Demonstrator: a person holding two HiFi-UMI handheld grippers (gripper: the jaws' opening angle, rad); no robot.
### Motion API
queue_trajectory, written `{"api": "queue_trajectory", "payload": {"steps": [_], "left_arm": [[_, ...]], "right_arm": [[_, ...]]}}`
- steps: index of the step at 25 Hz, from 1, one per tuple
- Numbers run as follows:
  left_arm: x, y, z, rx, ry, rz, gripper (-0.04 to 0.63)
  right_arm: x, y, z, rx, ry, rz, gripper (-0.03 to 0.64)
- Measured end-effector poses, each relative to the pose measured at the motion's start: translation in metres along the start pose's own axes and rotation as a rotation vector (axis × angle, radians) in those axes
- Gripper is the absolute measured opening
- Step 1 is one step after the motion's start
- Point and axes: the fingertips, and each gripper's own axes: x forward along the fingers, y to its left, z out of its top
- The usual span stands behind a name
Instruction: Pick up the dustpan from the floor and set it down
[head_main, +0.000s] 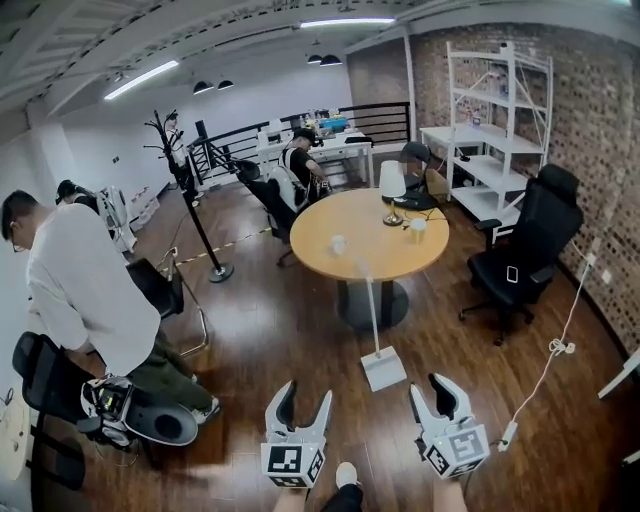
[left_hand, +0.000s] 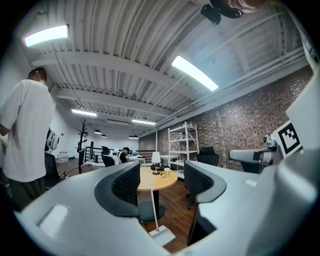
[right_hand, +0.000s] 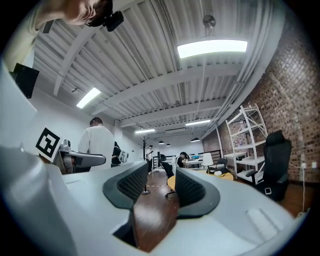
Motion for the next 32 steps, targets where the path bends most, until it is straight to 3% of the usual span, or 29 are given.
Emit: {"api": "queue_trajectory", "payload": {"steps": [5, 9, 11, 16, 24, 32], "left_arm": [[0.057, 0.047, 0.012, 0.008, -0.045, 0.019, 0.270], [0.091, 0.096, 0.023, -0.005, -0.081, 0.048, 0.271], [0.105, 0.118, 0.021, -0.007, -0.083, 0.062, 0.274], [0.133, 0.160, 0.004, -0.030, -0.071, 0.071, 0.278], [0.174, 0.185, -0.005, -0.047, -0.054, 0.063, 0.279], [0.221, 0.229, -0.022, -0.040, -0.030, 0.172, 0.279]], "right_arm": [[0.085, -0.006, 0.016, -0.081, -0.015, 0.002, 0.163], [0.154, -0.002, 0.025, -0.140, -0.029, -0.037, 0.323], [0.181, 0.001, 0.022, -0.158, -0.027, -0.040, 0.362], [0.225, 0.011, 0.004, -0.148, -0.010, -0.019, 0.365], [0.286, 0.000, -0.016, -0.125, 0.026, 0.020, 0.363], [0.369, -0.012, -0.048, -0.067, 0.033, 0.142, 0.348]]}}
